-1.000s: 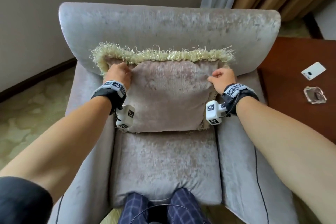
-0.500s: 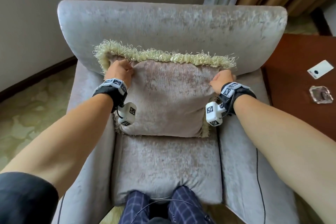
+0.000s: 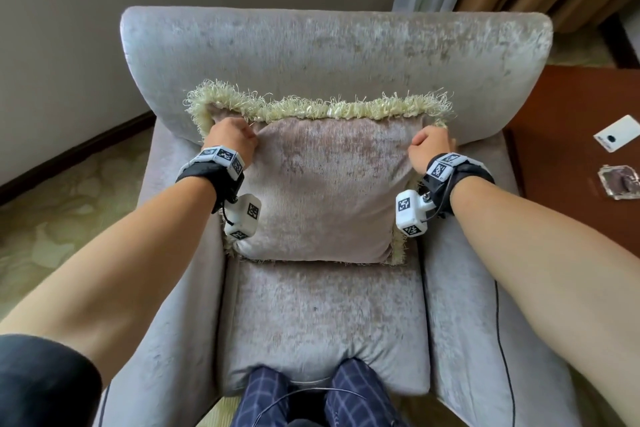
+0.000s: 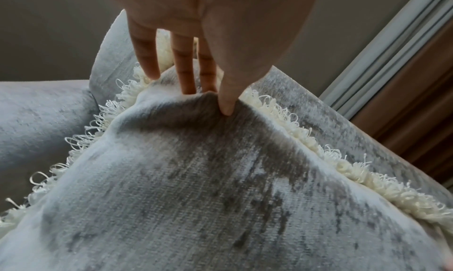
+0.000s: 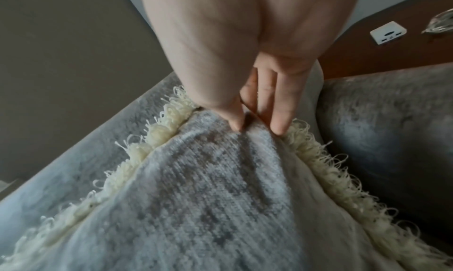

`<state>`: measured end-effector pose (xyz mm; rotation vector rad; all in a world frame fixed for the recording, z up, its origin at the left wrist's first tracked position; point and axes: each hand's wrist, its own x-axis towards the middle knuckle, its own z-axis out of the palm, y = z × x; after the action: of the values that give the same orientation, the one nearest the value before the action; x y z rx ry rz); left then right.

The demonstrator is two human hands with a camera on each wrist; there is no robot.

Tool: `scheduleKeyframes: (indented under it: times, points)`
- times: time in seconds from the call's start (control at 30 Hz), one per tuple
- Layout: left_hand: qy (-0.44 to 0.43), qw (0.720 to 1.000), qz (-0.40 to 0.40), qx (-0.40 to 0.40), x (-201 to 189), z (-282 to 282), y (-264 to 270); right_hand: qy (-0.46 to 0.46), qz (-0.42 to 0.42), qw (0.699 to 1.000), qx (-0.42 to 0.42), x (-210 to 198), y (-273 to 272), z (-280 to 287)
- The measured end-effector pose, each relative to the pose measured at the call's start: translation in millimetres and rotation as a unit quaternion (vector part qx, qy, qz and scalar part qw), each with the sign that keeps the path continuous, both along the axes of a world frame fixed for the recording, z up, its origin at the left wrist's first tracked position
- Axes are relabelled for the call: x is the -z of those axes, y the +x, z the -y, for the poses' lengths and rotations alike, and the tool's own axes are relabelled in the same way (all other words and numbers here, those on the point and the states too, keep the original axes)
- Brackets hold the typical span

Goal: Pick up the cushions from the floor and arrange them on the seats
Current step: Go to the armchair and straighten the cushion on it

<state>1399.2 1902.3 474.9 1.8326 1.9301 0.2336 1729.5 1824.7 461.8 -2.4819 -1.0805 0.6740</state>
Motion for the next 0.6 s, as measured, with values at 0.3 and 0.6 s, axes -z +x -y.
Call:
scheduleKeyframes:
  times: [0.3,0.6]
  points:
    - [-0.025,1.000,-0.011,-0.002,-19.8,11.2,17.1,-0.077,-0.080,0.991,-0.074,-33.2,-22.0,3.5]
    - [-0.037,0.988,0.149,-0.016,-85.2,56.6,51.2,0.004,-0.157,0.986,-0.060,-88.9,-29.8,49.5]
